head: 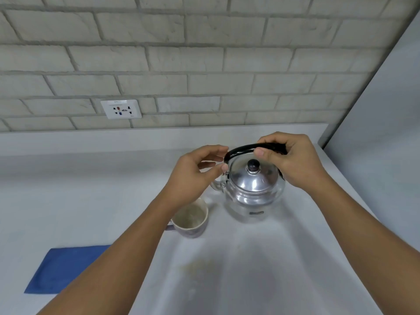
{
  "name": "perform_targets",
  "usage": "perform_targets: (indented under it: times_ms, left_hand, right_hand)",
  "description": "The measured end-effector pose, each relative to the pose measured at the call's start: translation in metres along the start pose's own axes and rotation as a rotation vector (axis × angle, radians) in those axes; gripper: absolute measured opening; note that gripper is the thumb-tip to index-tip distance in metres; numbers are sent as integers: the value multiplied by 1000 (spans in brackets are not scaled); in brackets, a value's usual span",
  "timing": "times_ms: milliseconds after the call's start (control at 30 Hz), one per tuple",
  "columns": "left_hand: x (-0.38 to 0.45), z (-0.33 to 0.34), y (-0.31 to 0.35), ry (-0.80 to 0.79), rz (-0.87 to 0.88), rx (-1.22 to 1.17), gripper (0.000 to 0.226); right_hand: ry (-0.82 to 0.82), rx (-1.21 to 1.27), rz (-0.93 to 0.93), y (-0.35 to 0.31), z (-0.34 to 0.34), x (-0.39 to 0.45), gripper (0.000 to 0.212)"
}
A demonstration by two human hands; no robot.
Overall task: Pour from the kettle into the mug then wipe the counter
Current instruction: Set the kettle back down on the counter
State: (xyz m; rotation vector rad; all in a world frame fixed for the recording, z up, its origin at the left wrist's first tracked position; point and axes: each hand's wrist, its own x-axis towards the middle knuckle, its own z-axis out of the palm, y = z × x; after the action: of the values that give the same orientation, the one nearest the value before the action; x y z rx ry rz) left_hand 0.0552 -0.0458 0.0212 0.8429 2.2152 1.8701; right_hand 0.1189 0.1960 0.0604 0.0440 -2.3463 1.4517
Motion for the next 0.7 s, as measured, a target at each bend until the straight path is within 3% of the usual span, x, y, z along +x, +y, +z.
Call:
perform_targets:
  times_ms: [233,700]
  left_hand:
    - [37,18,-16,117,11,128,27]
    - [75,29,-61,100,-97,290,28]
  right_hand:
    - [-7,32,21,27,1,26,13]
    - [-157,-138,133,85,1,61,16]
